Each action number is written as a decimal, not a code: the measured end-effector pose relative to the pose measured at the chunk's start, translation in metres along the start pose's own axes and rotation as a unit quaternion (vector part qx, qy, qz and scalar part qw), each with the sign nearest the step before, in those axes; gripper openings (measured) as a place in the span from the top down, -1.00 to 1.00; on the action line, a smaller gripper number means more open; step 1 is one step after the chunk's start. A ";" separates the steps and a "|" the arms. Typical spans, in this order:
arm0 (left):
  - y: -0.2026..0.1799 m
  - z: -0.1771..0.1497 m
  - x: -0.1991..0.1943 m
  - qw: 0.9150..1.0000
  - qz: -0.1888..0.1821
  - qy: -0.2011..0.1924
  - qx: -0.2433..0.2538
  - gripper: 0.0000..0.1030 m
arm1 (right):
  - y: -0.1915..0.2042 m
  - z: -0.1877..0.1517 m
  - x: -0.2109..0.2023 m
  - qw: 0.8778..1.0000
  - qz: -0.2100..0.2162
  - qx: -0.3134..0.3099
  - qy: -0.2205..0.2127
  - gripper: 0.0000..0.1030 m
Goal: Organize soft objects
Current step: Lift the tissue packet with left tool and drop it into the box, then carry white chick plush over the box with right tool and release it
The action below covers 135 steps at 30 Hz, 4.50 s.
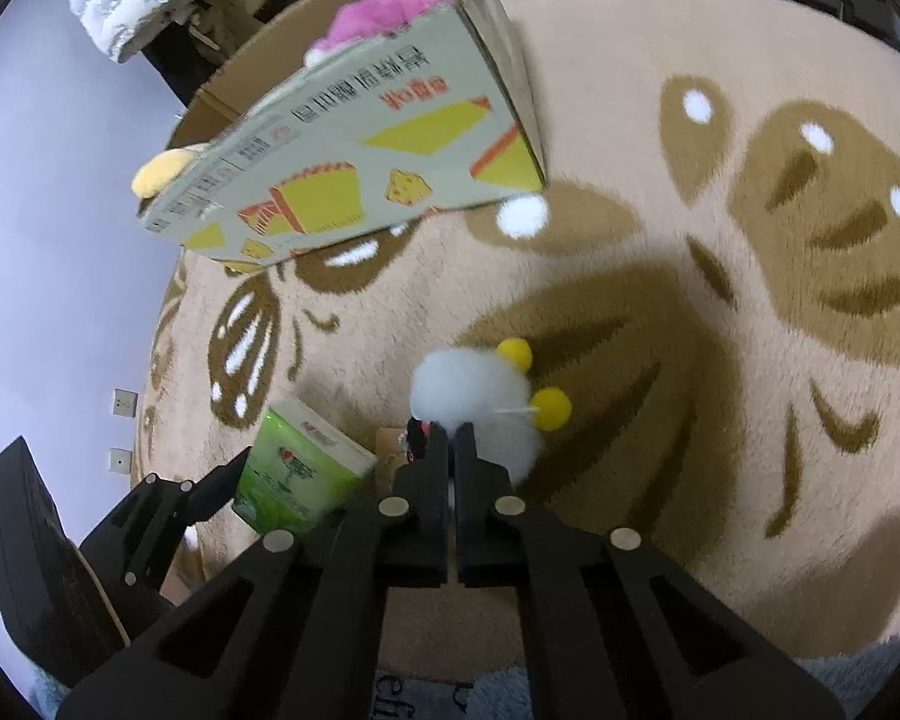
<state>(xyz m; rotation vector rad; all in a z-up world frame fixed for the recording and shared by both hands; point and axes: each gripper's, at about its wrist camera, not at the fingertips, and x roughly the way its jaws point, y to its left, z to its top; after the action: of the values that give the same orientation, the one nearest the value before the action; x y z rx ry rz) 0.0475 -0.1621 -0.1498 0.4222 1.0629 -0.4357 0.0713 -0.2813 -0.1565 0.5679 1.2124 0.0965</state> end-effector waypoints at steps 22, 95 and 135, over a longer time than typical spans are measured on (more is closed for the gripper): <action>0.073 0.030 -0.075 0.979 0.043 -0.139 -0.140 -0.11 | 0.052 0.002 -0.084 0.979 0.017 -0.111 -0.169 0.96; 0.134 0.073 -0.108 0.955 0.154 -0.208 -0.145 -0.99 | 0.032 0.047 0.058 0.991 -0.078 -0.100 -0.031 0.26; 0.139 0.043 -0.175 0.940 0.163 -0.248 -0.168 -0.99 | 0.134 0.118 -0.072 0.957 -0.045 -0.177 -0.225 -0.27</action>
<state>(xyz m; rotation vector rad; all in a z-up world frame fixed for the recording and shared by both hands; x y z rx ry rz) 0.0803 -0.0444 0.0425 0.1609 0.5438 -0.0488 0.1812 -0.2358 -0.0059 0.2016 0.7485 0.0985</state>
